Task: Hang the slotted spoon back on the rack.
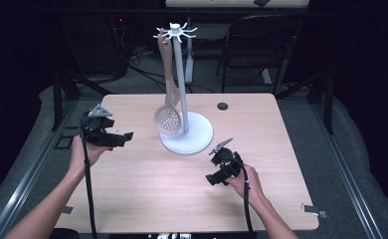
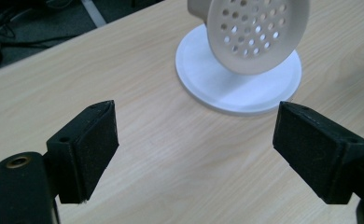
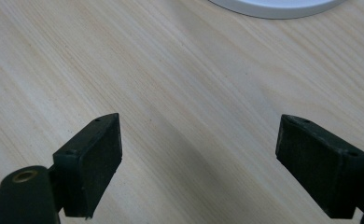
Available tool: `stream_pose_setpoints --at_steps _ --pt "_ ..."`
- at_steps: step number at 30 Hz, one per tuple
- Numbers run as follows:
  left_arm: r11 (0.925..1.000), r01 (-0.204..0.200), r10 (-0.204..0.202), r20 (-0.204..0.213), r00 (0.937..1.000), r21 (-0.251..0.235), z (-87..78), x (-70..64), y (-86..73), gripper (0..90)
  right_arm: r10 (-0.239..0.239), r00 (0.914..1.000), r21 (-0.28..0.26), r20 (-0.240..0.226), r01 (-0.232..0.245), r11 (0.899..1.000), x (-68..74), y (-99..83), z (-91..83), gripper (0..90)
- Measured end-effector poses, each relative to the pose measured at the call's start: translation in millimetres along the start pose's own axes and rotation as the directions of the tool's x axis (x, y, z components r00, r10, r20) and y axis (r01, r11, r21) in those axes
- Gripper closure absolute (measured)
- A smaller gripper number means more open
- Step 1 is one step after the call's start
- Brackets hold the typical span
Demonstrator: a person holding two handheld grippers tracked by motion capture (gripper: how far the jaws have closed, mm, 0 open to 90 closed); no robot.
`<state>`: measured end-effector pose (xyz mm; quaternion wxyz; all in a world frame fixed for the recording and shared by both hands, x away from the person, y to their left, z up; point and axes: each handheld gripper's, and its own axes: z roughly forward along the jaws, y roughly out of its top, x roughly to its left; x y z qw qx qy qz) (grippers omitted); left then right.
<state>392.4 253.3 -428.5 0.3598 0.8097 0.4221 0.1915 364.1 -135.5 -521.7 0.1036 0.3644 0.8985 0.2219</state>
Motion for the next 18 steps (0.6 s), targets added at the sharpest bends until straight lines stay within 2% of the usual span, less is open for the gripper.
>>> stream_pose_setpoints --at_steps 7,16,18 --pt "0.9986 0.051 -0.051 -0.015 0.9986 0.014 2.5 7.0 -27.7 13.5 0.002 1.0000 -0.006 0.004 -0.002 1.000 0.9 -0.4 0.5 14.0" --pt "0.9929 0.099 -0.098 -0.019 0.9950 0.067 12.8 8.1 -59.6 12.3 -0.005 1.0000 0.002 0.006 0.005 1.000 1.3 -0.4 0.8 13.9" --pt "0.9914 0.098 -0.096 -0.019 0.9952 0.088 16.4 7.1 -66.1 11.7 -0.006 1.0000 0.005 0.007 0.006 1.000 1.2 -0.6 1.0 14.0"
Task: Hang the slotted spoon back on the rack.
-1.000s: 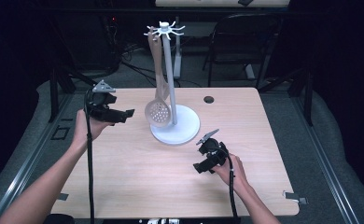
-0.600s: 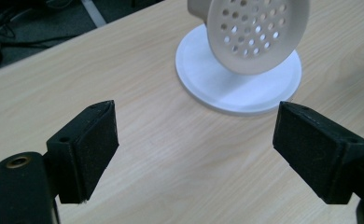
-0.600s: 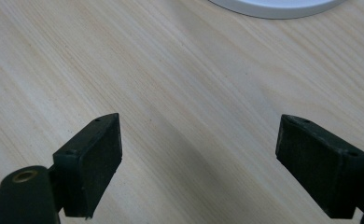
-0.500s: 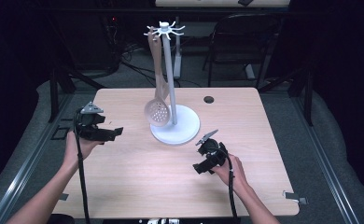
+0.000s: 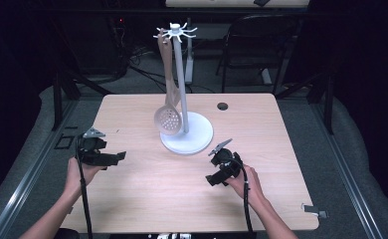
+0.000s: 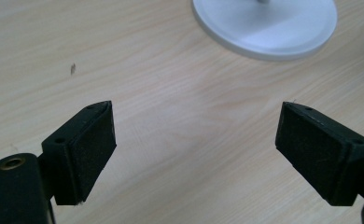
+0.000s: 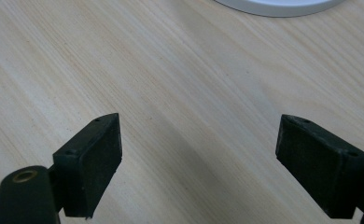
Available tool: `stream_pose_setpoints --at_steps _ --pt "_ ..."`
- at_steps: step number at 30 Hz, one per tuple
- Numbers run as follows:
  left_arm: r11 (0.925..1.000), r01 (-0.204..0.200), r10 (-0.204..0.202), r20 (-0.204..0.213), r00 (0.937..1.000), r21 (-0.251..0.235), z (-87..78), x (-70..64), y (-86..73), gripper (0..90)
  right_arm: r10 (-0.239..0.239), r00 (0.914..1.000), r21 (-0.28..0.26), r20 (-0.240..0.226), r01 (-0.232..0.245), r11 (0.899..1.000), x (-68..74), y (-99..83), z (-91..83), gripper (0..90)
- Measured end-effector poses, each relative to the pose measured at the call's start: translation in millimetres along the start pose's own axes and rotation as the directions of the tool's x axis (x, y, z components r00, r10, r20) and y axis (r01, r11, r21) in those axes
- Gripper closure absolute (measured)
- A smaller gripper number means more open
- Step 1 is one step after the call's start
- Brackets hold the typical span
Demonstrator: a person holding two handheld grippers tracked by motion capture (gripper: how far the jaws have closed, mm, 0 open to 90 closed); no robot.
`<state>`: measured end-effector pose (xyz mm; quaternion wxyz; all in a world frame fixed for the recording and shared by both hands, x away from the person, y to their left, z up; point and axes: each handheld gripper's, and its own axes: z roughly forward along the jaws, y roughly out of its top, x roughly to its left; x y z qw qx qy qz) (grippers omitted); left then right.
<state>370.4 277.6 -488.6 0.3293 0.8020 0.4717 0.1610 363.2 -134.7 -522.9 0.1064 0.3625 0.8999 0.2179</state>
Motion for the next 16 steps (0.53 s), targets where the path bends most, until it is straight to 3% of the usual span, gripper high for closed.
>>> stream_pose_setpoints --at_steps 8,16 --pt "0.9985 0.005 -0.005 0.005 1.0000 0.054 13.8 -0.7 -18.1 10.4 -0.002 1.0000 0.001 0.002 0.002 1.000 -0.1 -0.4 0.5 14.0" --pt "0.9978 0.013 -0.013 -0.004 0.9999 0.065 21.0 6.0 -20.9 7.5 -0.004 1.0000 -0.004 -0.003 0.004 1.000 -0.8 0.0 2.1 13.8"
